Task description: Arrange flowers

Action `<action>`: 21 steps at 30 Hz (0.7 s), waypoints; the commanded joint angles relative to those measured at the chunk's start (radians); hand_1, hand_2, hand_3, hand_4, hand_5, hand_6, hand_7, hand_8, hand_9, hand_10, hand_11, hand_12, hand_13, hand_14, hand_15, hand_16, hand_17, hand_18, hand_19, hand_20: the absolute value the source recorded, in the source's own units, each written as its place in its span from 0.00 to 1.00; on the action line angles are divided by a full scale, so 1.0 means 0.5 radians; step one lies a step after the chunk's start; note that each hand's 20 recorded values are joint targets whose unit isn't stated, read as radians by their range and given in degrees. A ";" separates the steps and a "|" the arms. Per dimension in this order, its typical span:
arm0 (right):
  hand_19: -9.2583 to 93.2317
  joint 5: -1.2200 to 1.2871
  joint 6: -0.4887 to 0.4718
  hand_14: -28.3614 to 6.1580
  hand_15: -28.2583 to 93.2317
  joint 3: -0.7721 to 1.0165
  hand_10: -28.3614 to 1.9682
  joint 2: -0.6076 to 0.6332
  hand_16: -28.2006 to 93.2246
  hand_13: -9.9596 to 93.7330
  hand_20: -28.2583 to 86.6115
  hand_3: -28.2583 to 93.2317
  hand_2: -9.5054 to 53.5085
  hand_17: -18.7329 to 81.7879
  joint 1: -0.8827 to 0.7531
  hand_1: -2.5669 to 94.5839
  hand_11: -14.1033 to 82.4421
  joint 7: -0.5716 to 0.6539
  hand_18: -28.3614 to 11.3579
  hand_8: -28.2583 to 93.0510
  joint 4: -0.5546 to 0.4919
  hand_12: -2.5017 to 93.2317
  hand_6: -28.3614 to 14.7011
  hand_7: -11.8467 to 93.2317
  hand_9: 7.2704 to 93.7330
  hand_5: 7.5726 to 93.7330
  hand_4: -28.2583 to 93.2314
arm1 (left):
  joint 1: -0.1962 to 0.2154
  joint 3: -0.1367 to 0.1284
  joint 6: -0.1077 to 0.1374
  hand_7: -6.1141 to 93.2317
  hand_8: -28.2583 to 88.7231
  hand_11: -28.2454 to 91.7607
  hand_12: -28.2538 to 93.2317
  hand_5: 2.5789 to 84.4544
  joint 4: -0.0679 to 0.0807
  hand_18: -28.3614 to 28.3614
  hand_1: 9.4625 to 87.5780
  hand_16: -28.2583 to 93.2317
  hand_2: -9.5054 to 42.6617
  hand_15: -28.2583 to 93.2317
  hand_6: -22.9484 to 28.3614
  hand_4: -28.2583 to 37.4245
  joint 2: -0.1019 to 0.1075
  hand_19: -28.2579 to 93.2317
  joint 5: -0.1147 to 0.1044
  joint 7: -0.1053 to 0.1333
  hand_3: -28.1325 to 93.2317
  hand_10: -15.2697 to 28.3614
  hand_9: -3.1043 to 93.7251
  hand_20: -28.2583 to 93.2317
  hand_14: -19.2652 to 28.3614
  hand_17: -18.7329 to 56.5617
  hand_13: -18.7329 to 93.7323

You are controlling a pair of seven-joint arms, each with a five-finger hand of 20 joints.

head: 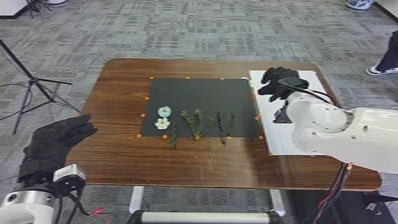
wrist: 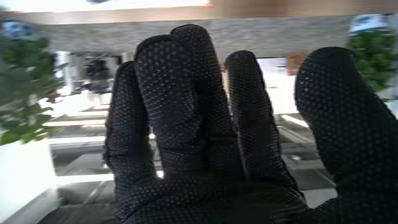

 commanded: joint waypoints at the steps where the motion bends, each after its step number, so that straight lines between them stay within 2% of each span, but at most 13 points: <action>1: 0.95 -0.026 -0.048 0.52 0.77 -0.042 0.41 0.211 0.37 0.77 0.27 0.89 0.11 0.42 0.066 0.38 0.41 0.121 0.12 0.11 0.091 0.19 0.61 0.31 0.72 0.52 0.01 | 0.002 0.004 0.006 0.22 0.15 0.55 0.34 0.66 -0.024 0.81 0.18 0.16 0.17 0.69 0.70 0.09 -0.019 0.59 0.016 -0.030 0.96 0.82 0.52 0.34 0.90 0.18 0.47; 8: 0.95 0.013 -0.083 0.51 0.77 0.008 0.40 0.311 0.37 0.76 0.27 0.88 0.13 0.42 0.013 0.37 0.40 0.149 0.12 0.11 0.117 0.19 0.61 0.30 0.72 0.52 0.01 | 0.003 0.032 0.023 0.22 0.15 0.55 0.34 0.66 -0.023 0.81 0.18 0.16 0.18 0.69 0.70 0.09 -0.010 0.59 0.001 -0.006 0.96 0.82 0.52 0.34 0.90 0.18 0.46; 15: 0.95 0.006 -0.097 0.51 0.77 -0.028 0.40 0.396 0.37 0.76 0.27 0.89 0.14 0.42 -0.010 0.36 0.40 0.195 0.12 0.11 0.133 0.19 0.61 0.30 0.71 0.52 0.02 | 0.017 0.029 0.027 0.22 0.15 0.55 0.34 0.66 -0.025 0.81 0.18 0.16 0.18 0.69 0.70 0.09 -0.011 0.59 -0.009 0.008 0.96 0.82 0.52 0.34 0.90 0.18 0.46; 18: 0.95 0.017 -0.094 0.51 0.77 -0.012 0.40 0.425 0.37 0.76 0.27 0.89 0.14 0.42 -0.036 0.36 0.40 0.199 0.12 0.11 0.130 0.19 0.61 0.30 0.71 0.52 0.01 | 0.009 0.030 0.015 0.22 0.15 0.55 0.34 0.66 -0.021 0.81 0.18 0.16 0.18 0.69 0.70 0.09 -0.022 0.59 0.002 -0.008 0.96 0.82 0.52 0.34 0.90 0.18 0.46; 19: 0.95 0.025 -0.093 0.51 0.77 0.013 0.40 0.424 0.37 0.76 0.27 0.88 0.14 0.42 -0.053 0.36 0.40 0.189 0.12 0.11 0.138 0.19 0.61 0.30 0.71 0.52 0.01 | 0.020 0.027 0.026 0.22 0.15 0.55 0.34 0.66 -0.026 0.81 0.18 0.16 0.18 0.69 0.70 0.09 -0.020 0.59 -0.007 0.003 0.96 0.82 0.52 0.34 0.90 0.18 0.46; 21: 0.95 0.038 -0.079 0.51 0.77 0.025 0.40 0.421 0.37 0.76 0.27 0.88 0.14 0.42 -0.062 0.35 0.40 0.184 0.12 0.11 0.140 0.19 0.61 0.30 0.71 0.52 0.01 | 0.022 0.023 0.025 0.22 0.15 0.55 0.34 0.66 -0.028 0.81 0.18 0.16 0.18 0.69 0.70 0.09 -0.030 0.59 0.002 -0.007 0.96 0.82 0.52 0.34 0.90 0.18 0.46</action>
